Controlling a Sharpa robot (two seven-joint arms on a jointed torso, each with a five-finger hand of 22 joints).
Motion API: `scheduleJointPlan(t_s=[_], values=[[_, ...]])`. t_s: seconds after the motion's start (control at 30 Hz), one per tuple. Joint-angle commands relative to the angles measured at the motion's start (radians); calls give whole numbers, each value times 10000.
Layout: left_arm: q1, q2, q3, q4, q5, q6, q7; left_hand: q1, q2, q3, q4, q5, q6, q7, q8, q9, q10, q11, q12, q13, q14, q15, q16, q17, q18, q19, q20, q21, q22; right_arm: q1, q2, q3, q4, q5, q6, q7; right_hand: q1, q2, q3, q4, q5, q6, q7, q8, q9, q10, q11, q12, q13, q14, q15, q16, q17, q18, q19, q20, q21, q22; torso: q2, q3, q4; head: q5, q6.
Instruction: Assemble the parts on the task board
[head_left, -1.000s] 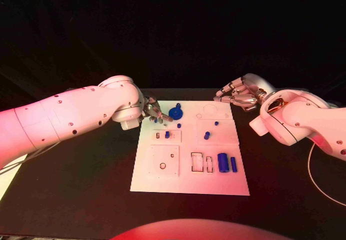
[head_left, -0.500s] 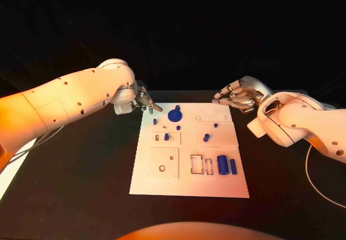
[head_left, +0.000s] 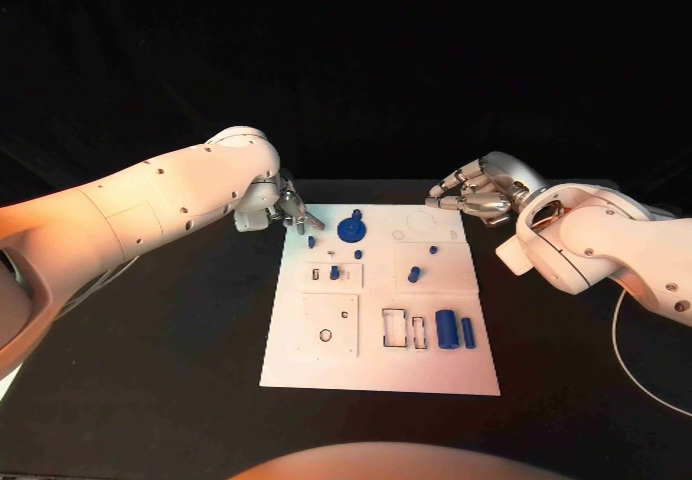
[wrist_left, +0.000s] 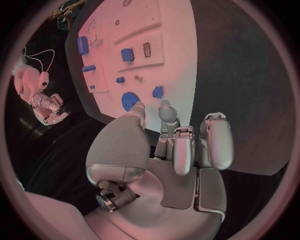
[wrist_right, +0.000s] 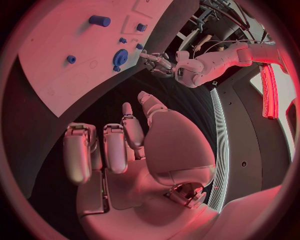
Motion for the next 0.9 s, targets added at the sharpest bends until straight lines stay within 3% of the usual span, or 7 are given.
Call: scheduleJointPlan(t_s=[0.03, 0.9], values=[[-14, 75, -1, -69, -103, 218, 277, -11, 93, -86, -22, -67, 121, -14, -5, -23, 95, 13, 68, 28, 1053, 3, 30, 2630, 68, 116, -13, 62, 1010, -12, 20, 1, -6, -42, 124, 77, 55, 14, -11, 11, 35, -55, 15, 26, 9, -53, -9, -44, 9, 540, 89, -41, 13, 142, -20, 28, -37, 295, -10, 17, 4, 4, -26], [-83, 258, -55, -249, -222, 964, 85, 566, 307, -259, -134, -64, 411, -129, 111, -105, 271, -90, 241, 124, 1053, -84, 30, 2630, 27, 212, -94, 207, 1161, -14, 46, 1, -18, -45, 153, 74, 82, 33, -9, 12, 96, -58, 14, 37, 21, -41, -10, -26, 26, 543, 88, -40, 21, 142, -18, 27, -38, 298, -11, 13, 7, -5, -90]])
